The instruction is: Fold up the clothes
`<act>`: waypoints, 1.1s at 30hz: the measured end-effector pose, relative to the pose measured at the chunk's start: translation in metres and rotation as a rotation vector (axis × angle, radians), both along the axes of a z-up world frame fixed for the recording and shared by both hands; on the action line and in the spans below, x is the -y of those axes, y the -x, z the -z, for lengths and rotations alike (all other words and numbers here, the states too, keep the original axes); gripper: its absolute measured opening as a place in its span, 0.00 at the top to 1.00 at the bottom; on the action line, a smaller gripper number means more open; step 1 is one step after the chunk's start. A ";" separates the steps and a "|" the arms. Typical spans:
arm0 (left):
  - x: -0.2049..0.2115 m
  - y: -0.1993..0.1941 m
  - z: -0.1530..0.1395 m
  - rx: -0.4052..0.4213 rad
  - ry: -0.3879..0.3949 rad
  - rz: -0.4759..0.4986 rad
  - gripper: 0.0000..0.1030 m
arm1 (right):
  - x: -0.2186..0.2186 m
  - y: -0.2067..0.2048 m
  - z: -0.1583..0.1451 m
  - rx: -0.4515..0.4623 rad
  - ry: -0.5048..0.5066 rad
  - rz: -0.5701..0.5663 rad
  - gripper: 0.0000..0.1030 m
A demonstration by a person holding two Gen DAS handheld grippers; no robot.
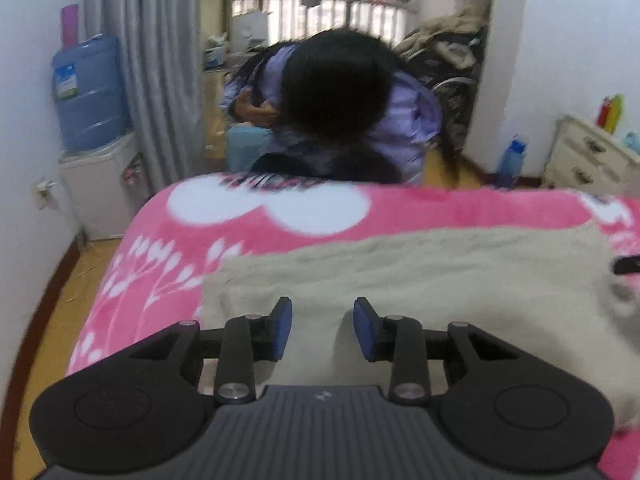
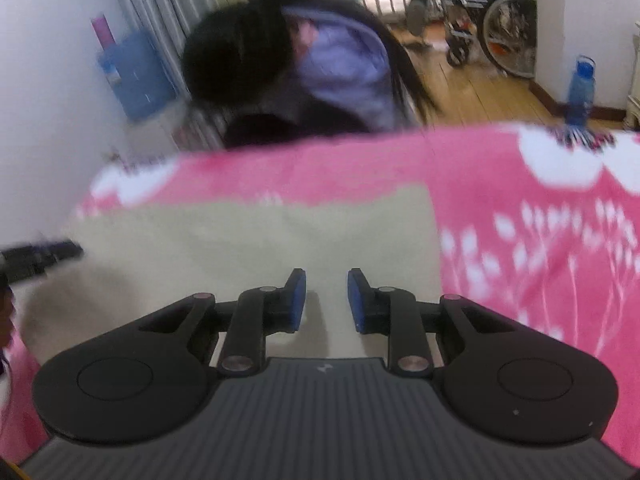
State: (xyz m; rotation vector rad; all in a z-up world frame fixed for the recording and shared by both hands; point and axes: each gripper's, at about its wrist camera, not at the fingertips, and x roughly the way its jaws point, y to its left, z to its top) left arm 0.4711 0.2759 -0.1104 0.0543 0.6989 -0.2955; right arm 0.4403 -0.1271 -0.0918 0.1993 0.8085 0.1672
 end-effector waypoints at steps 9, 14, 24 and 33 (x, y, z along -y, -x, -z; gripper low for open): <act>0.012 -0.026 0.036 0.027 -0.099 0.007 0.63 | 0.046 -0.058 0.061 0.024 -0.144 0.253 0.87; 0.010 -0.028 0.036 0.027 -0.090 0.011 0.63 | 0.070 -0.023 0.013 0.095 -0.129 0.336 0.82; 0.010 -0.028 0.037 0.036 -0.079 0.005 0.62 | 0.128 0.144 -0.190 0.347 0.239 0.440 0.73; 0.026 0.002 0.003 0.080 -0.080 -0.013 0.62 | 0.048 0.123 -0.066 -0.016 0.255 0.134 0.71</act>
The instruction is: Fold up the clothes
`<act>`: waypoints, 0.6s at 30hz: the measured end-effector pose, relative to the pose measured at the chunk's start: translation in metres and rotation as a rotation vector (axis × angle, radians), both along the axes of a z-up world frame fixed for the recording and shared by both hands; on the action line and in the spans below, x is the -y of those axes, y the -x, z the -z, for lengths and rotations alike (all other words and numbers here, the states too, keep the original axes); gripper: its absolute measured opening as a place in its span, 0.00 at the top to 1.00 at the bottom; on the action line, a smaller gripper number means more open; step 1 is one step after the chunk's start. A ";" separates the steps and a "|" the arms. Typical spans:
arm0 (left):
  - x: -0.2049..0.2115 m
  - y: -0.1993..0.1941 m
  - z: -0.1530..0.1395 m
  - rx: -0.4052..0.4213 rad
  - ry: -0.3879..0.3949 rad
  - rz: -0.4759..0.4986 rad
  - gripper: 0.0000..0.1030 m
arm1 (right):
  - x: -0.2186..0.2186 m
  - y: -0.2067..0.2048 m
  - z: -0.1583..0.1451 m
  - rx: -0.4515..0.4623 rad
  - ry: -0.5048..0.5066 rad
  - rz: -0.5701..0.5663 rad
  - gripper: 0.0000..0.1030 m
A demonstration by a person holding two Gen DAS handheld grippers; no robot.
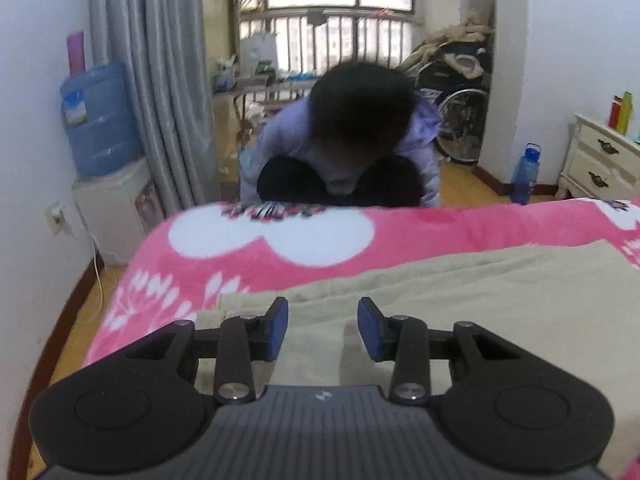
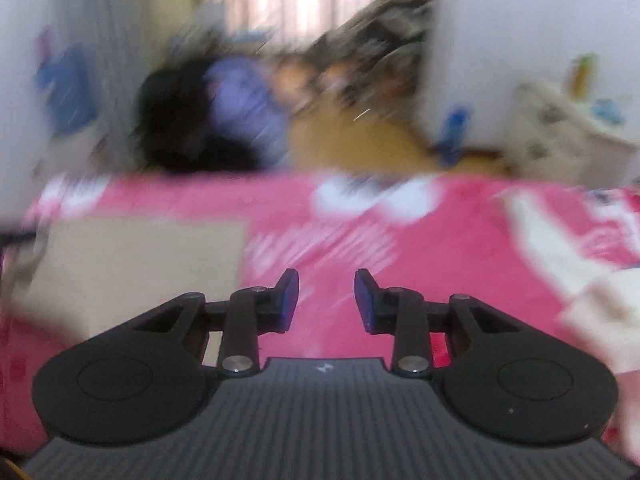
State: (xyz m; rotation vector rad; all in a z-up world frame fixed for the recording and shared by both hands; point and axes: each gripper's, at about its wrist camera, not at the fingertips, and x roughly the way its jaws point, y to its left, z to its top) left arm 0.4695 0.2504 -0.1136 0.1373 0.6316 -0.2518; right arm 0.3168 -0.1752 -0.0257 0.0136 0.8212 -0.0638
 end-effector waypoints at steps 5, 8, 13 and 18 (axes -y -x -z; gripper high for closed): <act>0.026 0.034 -0.013 0.005 0.017 0.105 0.59 | -0.021 -0.042 0.071 -0.086 -0.256 -0.013 0.71; 0.047 0.046 -0.010 -0.018 0.069 0.171 0.59 | 0.005 -0.065 0.101 -0.109 -0.518 0.115 0.70; 0.087 0.054 -0.001 -0.049 0.160 0.292 0.59 | 0.022 -0.087 0.119 -0.097 -0.695 0.197 0.67; 0.109 0.036 0.016 -0.064 0.148 0.313 0.60 | 0.028 -0.159 0.125 -0.062 -0.719 0.194 0.56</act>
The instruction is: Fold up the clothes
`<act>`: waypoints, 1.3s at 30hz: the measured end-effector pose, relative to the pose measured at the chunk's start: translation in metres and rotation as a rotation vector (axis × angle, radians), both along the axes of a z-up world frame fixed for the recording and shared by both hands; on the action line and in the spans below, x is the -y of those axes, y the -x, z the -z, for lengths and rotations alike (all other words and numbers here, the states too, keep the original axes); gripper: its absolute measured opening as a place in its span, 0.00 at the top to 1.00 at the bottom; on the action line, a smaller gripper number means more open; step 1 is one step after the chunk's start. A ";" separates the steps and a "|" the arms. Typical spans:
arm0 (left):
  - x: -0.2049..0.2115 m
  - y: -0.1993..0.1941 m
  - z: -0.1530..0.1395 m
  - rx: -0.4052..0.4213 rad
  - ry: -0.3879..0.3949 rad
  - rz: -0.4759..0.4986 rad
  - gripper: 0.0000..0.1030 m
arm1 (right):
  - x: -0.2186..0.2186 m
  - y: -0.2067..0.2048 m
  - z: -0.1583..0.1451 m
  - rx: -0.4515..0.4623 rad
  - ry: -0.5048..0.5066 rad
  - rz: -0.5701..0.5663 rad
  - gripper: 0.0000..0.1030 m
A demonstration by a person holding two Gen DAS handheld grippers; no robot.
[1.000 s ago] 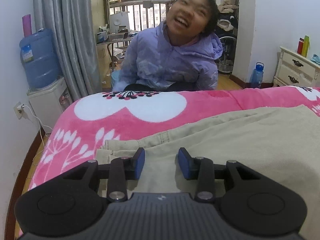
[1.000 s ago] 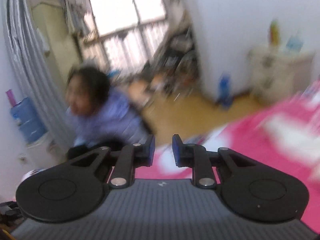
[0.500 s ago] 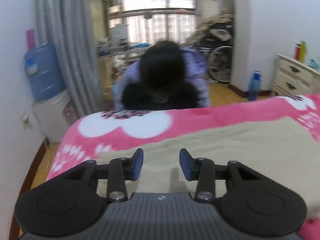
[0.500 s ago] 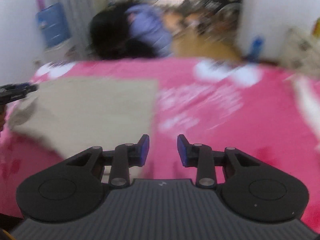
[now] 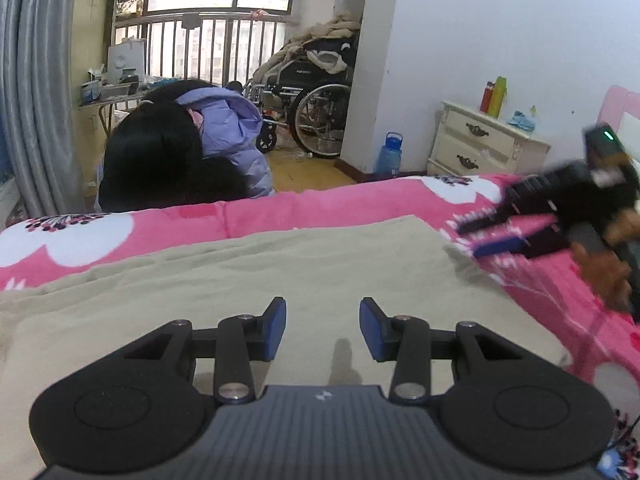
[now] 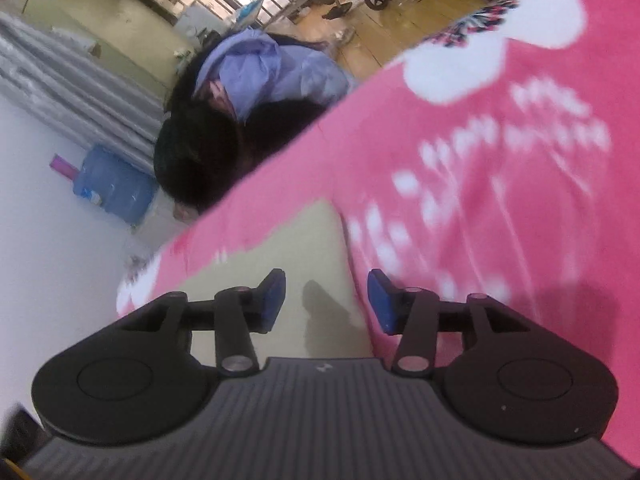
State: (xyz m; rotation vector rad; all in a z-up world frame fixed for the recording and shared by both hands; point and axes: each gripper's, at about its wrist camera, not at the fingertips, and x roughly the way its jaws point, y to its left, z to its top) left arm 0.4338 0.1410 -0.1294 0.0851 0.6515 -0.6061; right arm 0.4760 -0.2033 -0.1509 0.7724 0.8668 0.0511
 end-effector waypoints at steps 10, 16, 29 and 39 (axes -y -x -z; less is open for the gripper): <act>-0.013 -0.021 0.030 -0.049 0.026 -0.028 0.59 | 0.005 0.016 0.018 -0.005 -0.147 -0.086 0.54; -0.010 -0.021 0.032 -0.026 0.007 -0.019 0.56 | -0.003 0.074 0.028 -0.074 -0.358 -0.139 0.54; -0.012 -0.016 0.043 0.034 0.052 -0.027 0.54 | -0.018 0.077 -0.005 0.012 -0.566 -0.082 0.94; -0.019 -0.019 0.033 -0.036 0.112 -0.057 0.54 | -0.068 0.057 -0.080 0.119 -0.420 -0.211 0.94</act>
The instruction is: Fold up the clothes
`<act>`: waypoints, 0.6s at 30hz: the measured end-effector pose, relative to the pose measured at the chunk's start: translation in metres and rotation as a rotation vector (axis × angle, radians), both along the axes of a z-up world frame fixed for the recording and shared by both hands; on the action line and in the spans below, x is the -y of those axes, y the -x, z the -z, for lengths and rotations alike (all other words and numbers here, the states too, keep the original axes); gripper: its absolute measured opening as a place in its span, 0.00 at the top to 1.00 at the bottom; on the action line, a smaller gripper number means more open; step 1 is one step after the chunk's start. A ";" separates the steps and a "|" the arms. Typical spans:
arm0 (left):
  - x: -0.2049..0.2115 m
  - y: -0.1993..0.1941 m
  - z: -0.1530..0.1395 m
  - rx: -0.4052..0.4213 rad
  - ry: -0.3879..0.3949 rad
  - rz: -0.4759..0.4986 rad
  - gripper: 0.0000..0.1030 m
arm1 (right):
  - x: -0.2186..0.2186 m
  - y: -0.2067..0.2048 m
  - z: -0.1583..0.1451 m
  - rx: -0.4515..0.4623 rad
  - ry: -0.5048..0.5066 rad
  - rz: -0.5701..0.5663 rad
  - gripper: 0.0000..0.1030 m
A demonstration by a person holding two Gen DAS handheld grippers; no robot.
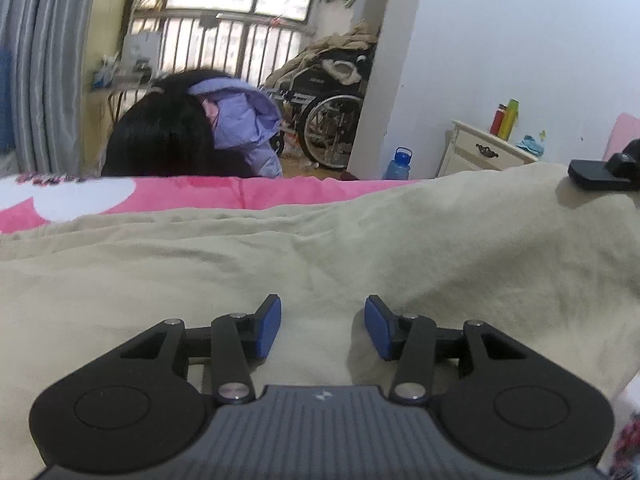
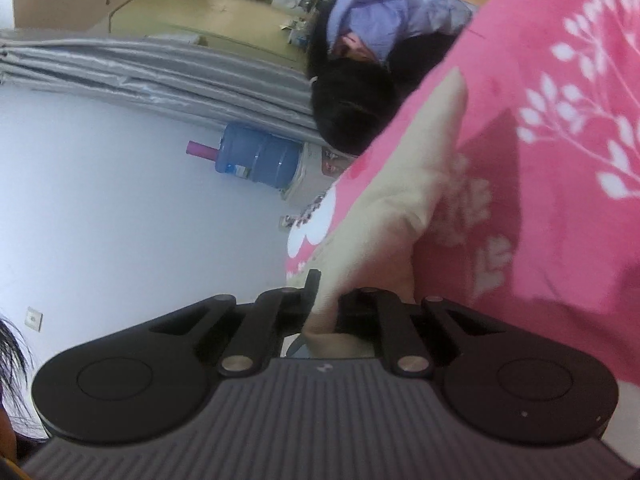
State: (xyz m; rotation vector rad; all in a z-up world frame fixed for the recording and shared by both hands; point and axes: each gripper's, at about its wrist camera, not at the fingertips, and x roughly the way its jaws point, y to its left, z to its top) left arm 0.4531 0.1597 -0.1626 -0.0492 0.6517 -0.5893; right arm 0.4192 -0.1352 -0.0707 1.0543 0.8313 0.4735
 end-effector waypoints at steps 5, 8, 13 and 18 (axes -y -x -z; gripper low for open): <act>-0.046 -0.009 -0.028 -0.142 0.200 -0.095 0.54 | -0.004 0.009 -0.023 0.046 0.050 -0.024 0.94; -0.064 -0.032 -0.026 -0.179 0.204 -0.145 0.57 | -0.018 0.008 -0.033 0.079 0.097 -0.070 0.94; -0.062 -0.059 -0.008 -0.235 0.151 -0.152 0.63 | -0.056 -0.001 -0.049 0.154 0.126 -0.161 0.94; -0.091 -0.045 -0.013 -0.262 0.273 -0.216 0.62 | -0.095 -0.017 -0.060 0.195 0.168 -0.257 0.94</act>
